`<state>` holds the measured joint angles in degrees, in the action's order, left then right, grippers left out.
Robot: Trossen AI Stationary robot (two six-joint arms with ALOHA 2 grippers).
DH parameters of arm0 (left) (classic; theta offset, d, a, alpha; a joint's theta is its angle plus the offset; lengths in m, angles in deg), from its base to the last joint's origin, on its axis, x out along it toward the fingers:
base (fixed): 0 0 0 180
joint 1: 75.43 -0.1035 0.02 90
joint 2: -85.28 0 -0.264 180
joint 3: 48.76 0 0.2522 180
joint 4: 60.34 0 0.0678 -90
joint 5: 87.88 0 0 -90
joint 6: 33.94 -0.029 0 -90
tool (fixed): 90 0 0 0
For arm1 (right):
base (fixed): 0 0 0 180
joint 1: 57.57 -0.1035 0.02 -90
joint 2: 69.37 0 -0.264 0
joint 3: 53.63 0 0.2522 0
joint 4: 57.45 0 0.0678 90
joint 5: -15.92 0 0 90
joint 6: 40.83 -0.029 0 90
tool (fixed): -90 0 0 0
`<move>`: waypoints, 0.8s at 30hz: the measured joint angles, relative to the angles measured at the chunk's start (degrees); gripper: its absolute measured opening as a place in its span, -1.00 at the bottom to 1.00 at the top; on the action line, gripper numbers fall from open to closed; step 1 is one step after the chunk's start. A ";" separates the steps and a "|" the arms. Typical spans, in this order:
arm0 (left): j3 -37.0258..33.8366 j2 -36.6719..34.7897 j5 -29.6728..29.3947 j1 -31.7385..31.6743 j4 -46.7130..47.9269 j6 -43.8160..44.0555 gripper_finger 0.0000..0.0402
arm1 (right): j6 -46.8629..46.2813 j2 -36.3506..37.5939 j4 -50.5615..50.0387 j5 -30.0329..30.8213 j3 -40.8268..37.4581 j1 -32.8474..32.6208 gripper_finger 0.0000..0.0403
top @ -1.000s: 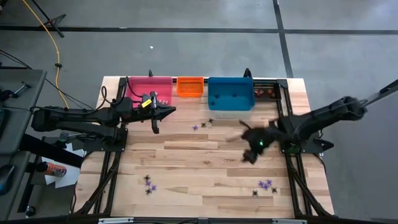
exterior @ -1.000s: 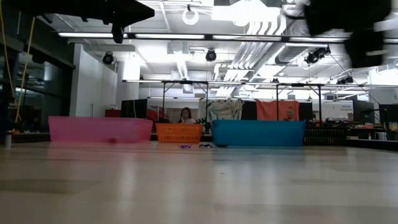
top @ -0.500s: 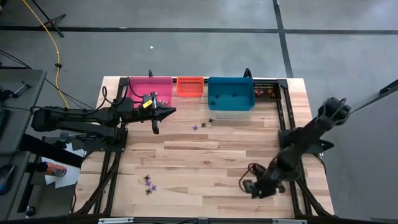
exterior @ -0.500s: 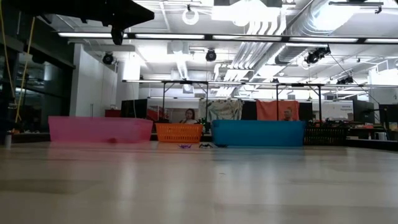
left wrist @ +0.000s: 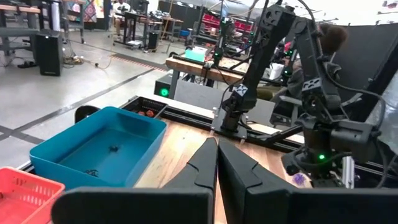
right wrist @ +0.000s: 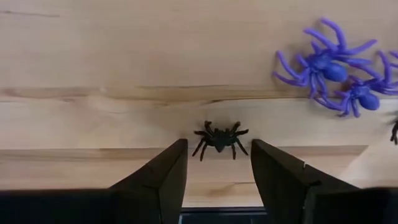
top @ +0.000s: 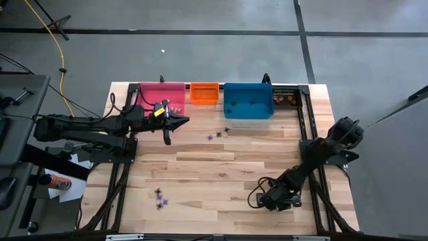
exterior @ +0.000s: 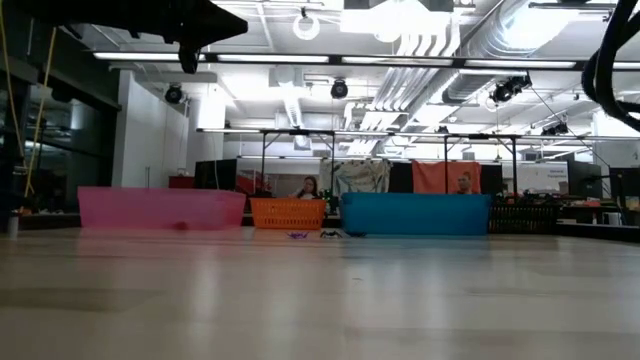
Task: Sort Halloween decoration
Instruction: Put the black spider toy into the blue bin
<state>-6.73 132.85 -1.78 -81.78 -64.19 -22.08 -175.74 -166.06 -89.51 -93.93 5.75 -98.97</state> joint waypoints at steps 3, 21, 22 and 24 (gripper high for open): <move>0.00 0.00 0.63 0.00 0.05 0.00 -1.00 | 0.13 -1.06 -0.99 -0.59 0.20 0.43 -0.15; 0.00 -0.02 0.66 0.02 2.34 -0.02 -1.00 | 10.92 -1.30 -5.00 1.13 0.06 0.60 -0.95; 0.00 -0.01 0.66 0.02 2.34 -0.04 -1.00 | 11.92 -0.82 -5.11 1.64 0.04 0.55 -0.97; 0.00 -0.02 0.66 0.02 2.34 -0.02 -1.00 | 14.43 0.50 -6.01 3.86 0.17 0.42 -0.99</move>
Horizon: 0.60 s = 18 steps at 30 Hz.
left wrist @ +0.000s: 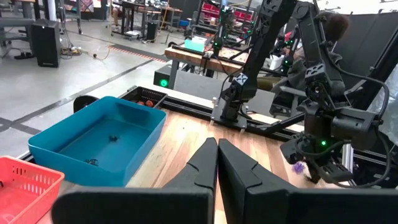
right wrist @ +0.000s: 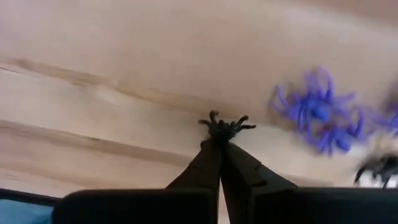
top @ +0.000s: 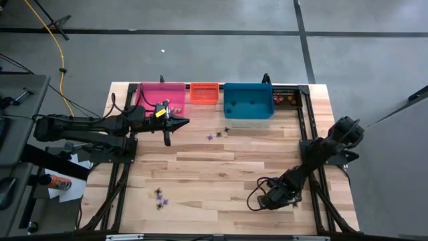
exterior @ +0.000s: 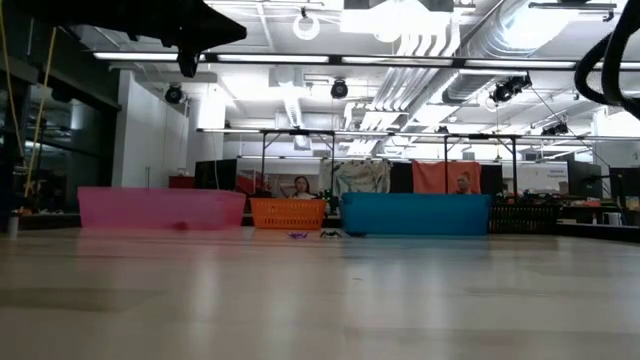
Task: Sort Halloween decoration
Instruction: Put the black spider toy into the blue bin
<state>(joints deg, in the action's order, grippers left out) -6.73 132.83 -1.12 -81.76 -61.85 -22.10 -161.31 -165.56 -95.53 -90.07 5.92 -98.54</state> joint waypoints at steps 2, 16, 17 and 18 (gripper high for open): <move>0.00 -0.01 0.00 0.00 0.00 0.00 -1.00 | 2.71 1.68 -1.77 2.61 0.14 0.19 -0.99; -0.02 0.02 -2.25 -0.42 -2.71 0.35 -1.00 | 47.24 23.91 -11.60 17.59 0.19 15.58 -1.00; -0.02 -0.01 -2.25 -0.42 -2.72 0.81 -1.00 | 49.56 24.42 -11.28 16.16 0.19 17.20 -1.00; -0.02 -0.01 -2.25 -0.42 -2.67 1.24 -1.00 | 51.60 24.61 -11.10 14.18 0.19 18.48 -1.00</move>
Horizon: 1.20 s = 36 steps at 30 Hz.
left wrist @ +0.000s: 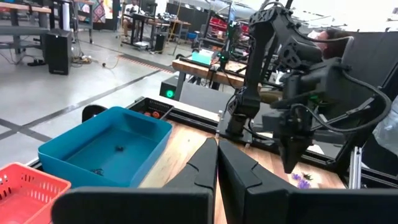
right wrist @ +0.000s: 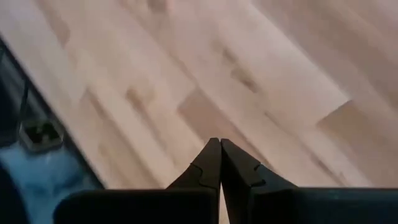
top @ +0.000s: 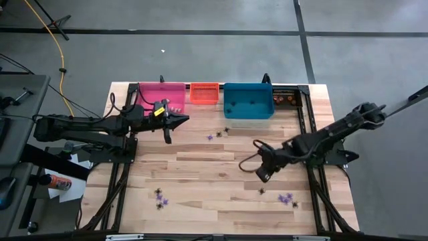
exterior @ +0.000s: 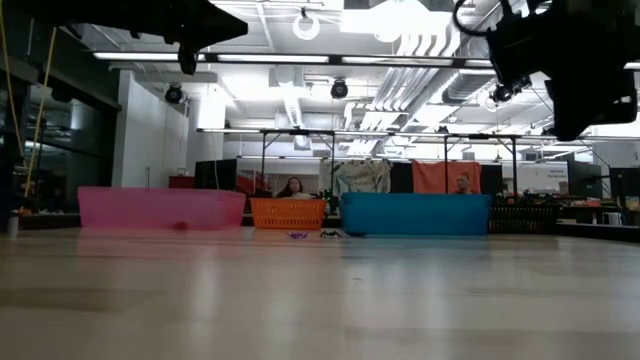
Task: Sort Halloween decoration
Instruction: Put the black spider toy into the blue bin
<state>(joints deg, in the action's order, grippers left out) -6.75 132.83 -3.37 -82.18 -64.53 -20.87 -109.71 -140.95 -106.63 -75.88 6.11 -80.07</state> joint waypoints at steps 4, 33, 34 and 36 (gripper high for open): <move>0.00 0.00 0.00 0.02 0.01 0.36 -1.00 | 3.25 -0.88 0.53 -7.81 0.00 0.33 -1.00; 0.00 0.00 -0.33 0.02 0.17 2.41 -1.00 | 50.92 -23.62 6.96 -0.36 0.42 -8.93 -0.44; 0.00 0.00 -0.35 0.02 0.23 2.41 -1.00 | 51.01 -23.62 7.00 0.16 0.39 -8.95 -0.48; 0.00 0.00 -0.35 0.02 0.25 2.35 -1.00 | 51.24 -23.63 7.25 0.82 0.35 -8.92 -0.56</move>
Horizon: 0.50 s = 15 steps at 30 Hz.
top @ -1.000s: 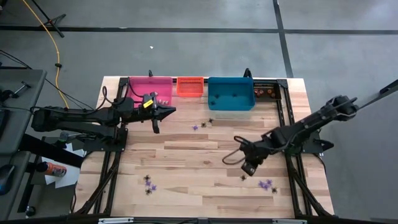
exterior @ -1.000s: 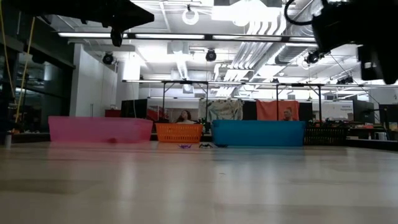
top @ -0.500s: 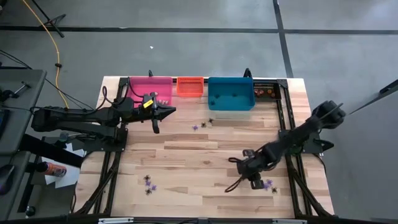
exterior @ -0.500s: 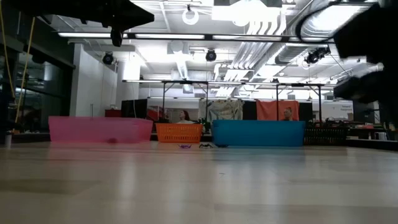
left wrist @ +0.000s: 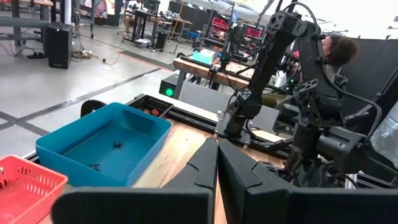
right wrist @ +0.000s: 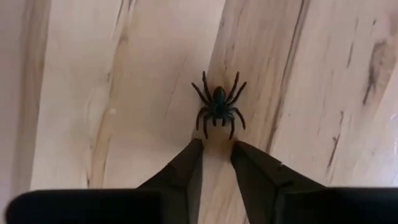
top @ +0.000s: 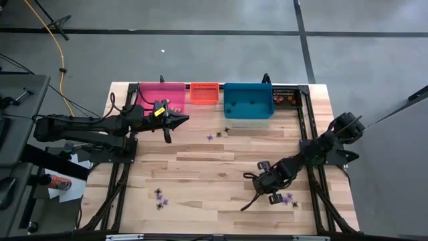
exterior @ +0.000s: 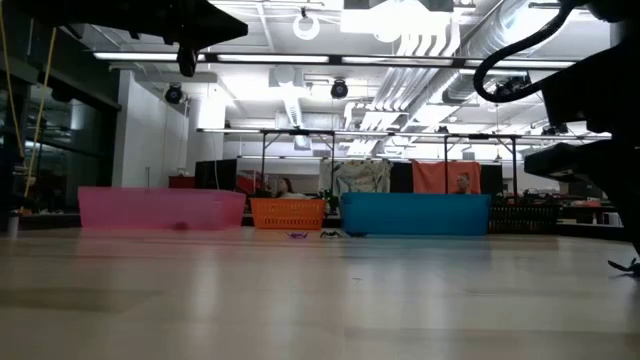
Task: Sort Halloween decoration
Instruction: Put the black spider toy into the blue bin
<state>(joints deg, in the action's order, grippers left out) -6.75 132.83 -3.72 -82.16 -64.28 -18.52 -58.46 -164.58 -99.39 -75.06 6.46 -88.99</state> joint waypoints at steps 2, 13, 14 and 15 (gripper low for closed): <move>0.00 0.00 0.00 0.00 0.37 0.00 -1.00 | 0.13 -0.03 0.38 0.54 -0.07 0.00 -0.64; 0.00 0.02 -0.56 0.00 1.85 -0.05 -1.00 | -1.86 -0.20 1.42 2.62 -0.15 0.09 -0.73; 0.00 0.01 -0.58 0.00 1.86 -0.04 -1.00 | -1.82 -0.20 1.51 2.61 -0.15 0.09 -0.70; 0.00 0.02 -0.59 0.00 1.89 -0.06 -1.00 | -1.82 -0.20 1.60 2.53 -0.15 0.09 -0.67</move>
<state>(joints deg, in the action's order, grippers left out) -6.75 132.85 -4.31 -82.16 -62.38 -18.58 -60.29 -164.78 -97.78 -72.53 6.31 -88.90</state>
